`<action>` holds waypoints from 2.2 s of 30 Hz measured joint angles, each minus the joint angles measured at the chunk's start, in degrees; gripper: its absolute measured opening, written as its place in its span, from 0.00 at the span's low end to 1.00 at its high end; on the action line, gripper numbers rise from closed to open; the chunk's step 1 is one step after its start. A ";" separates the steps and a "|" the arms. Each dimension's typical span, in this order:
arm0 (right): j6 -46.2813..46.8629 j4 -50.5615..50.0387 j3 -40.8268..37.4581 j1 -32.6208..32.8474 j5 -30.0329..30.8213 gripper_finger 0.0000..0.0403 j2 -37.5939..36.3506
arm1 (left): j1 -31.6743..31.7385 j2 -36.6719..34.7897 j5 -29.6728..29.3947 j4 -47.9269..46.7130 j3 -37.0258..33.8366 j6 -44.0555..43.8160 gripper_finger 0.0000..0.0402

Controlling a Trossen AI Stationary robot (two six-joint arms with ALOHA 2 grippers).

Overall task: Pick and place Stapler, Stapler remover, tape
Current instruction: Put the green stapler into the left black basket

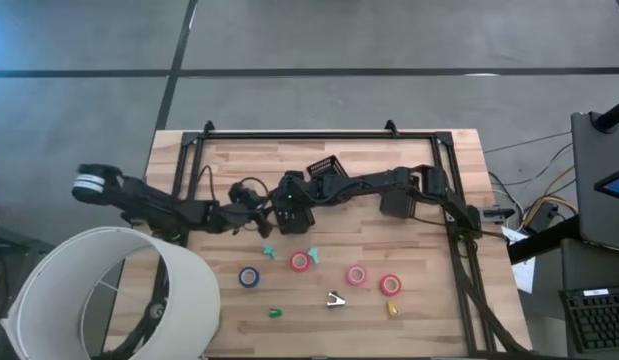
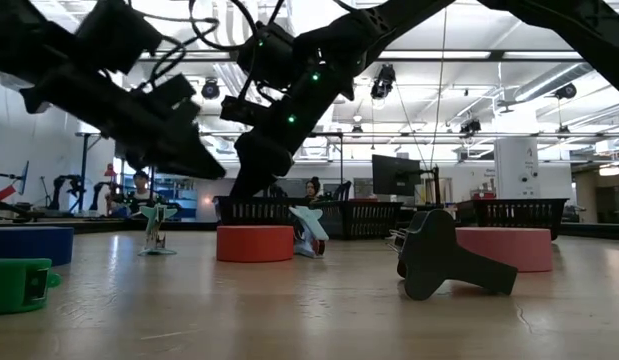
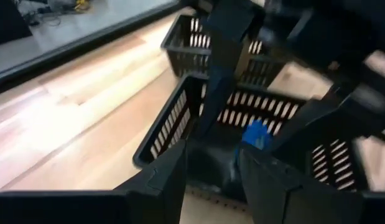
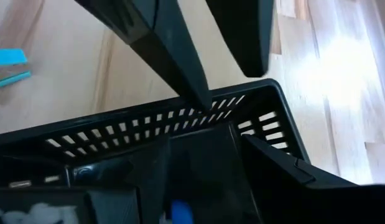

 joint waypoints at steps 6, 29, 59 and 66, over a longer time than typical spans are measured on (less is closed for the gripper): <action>-0.10 -4.85 2.81 0.00 0.52 0.48 -0.15 | 0.00 0.41 0.60 -1.40 2.28 2.13 0.36; 14.57 -14.29 -11.41 5.20 -0.22 0.48 -20.40 | -14.90 -0.04 37.25 6.35 3.36 4.64 0.36; 13.29 18.04 -48.74 16.26 0.13 0.48 -49.62 | -27.69 24.66 37.46 5.76 16.79 1.80 0.36; 11.83 17.95 -49.40 16.26 -0.02 0.48 -50.14 | -29.00 26.22 35.86 5.37 17.19 -1.53 0.36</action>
